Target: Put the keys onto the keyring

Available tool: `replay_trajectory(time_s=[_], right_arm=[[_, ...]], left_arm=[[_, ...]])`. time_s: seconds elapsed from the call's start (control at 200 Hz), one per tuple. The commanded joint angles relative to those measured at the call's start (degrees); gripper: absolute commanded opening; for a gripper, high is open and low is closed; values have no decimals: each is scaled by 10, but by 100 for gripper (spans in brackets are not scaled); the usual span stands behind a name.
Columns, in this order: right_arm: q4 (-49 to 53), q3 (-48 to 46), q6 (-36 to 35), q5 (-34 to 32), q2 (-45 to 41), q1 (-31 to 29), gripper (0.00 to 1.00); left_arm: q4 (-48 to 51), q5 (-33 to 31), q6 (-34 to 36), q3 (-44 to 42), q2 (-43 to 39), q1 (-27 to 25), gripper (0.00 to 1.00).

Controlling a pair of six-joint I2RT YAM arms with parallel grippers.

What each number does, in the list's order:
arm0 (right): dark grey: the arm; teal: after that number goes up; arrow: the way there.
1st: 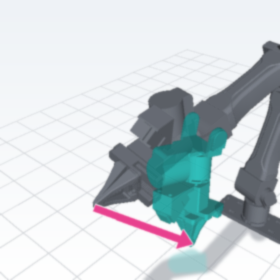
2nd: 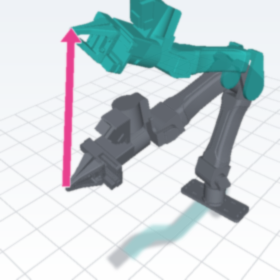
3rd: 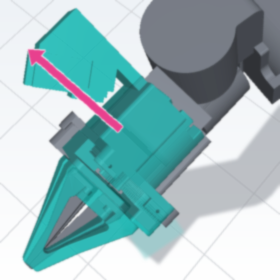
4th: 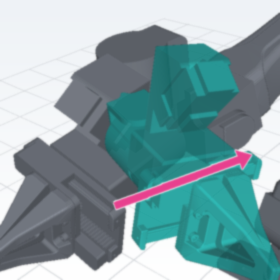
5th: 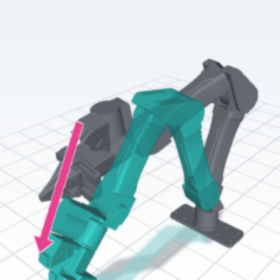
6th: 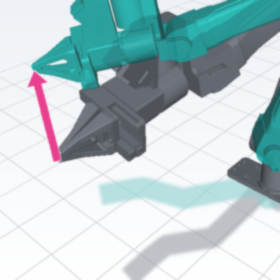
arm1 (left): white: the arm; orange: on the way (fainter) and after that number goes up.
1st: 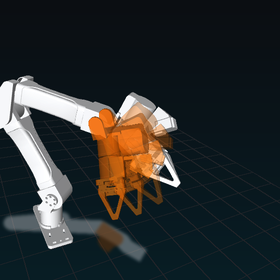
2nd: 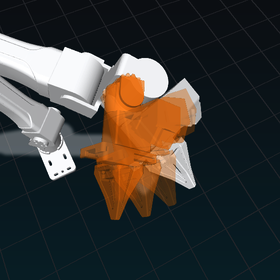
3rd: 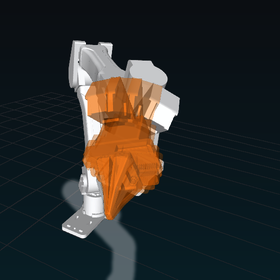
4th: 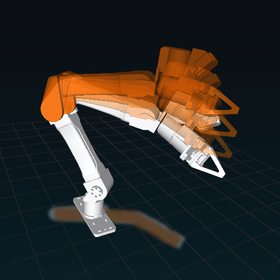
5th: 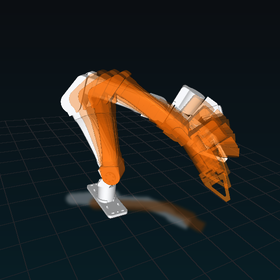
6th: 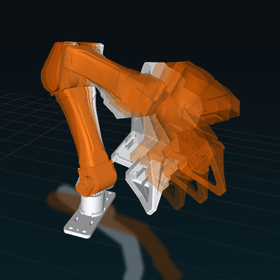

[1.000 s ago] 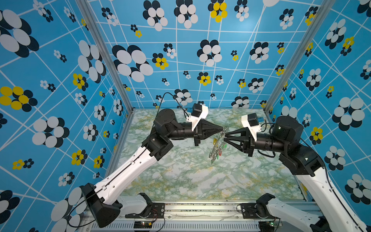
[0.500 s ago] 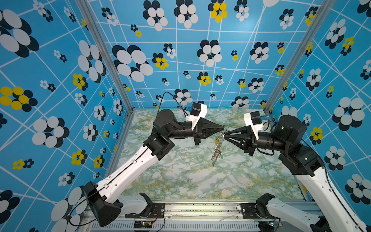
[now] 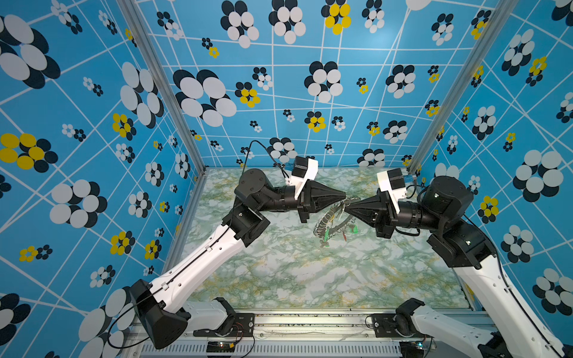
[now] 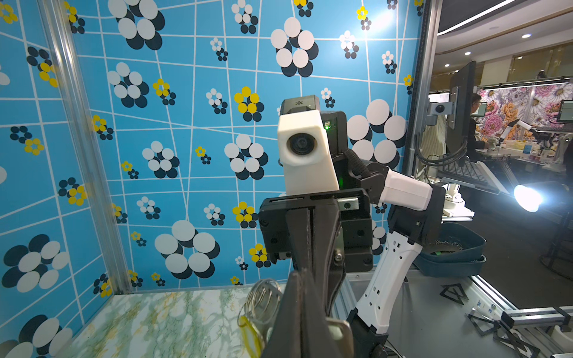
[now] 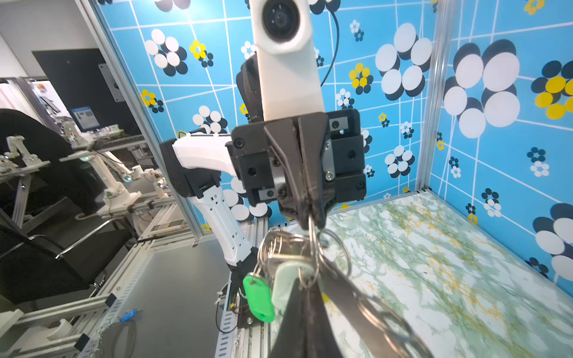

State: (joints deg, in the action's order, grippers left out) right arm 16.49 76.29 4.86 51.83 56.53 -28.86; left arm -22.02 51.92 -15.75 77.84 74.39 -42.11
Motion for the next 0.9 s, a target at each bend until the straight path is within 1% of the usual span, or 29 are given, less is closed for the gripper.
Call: replay_trajectory(time_s=[0.0, 0.135, 0.225, 0.265, 0.335, 0.425, 0.505, 0.74, 0.895], right_arm=[[-58, -17, 40, 22, 4, -2, 0], [-66, -28, 53, 30, 14, -3, 0], [-45, -27, 39, 22, 12, -3, 0], [-27, -23, 26, 15, 10, -3, 4], [11, -12, -3, 0, 2, -3, 17], [66, 4, -45, -25, -11, -1, 25], [97, 16, -67, -38, -20, 5, 28], [122, 31, -81, -38, -27, 19, 33], [106, 30, -70, -36, -29, 21, 35]], left_arm=[[-51, 9, -20, -9, 7, 0, 0], [-62, 8, -25, -9, 9, 0, 0], [-64, 8, -24, -9, 10, 1, 0], [-63, 7, -22, -9, 9, 1, 0], [-56, 6, -16, -9, 8, 1, 0], [-37, 4, -1, -8, 5, 1, 0], [-16, 4, 15, -5, 1, 1, 0], [13, -2, 40, -8, -8, 1, 0], [17, -5, 45, -8, -13, 1, 0]])
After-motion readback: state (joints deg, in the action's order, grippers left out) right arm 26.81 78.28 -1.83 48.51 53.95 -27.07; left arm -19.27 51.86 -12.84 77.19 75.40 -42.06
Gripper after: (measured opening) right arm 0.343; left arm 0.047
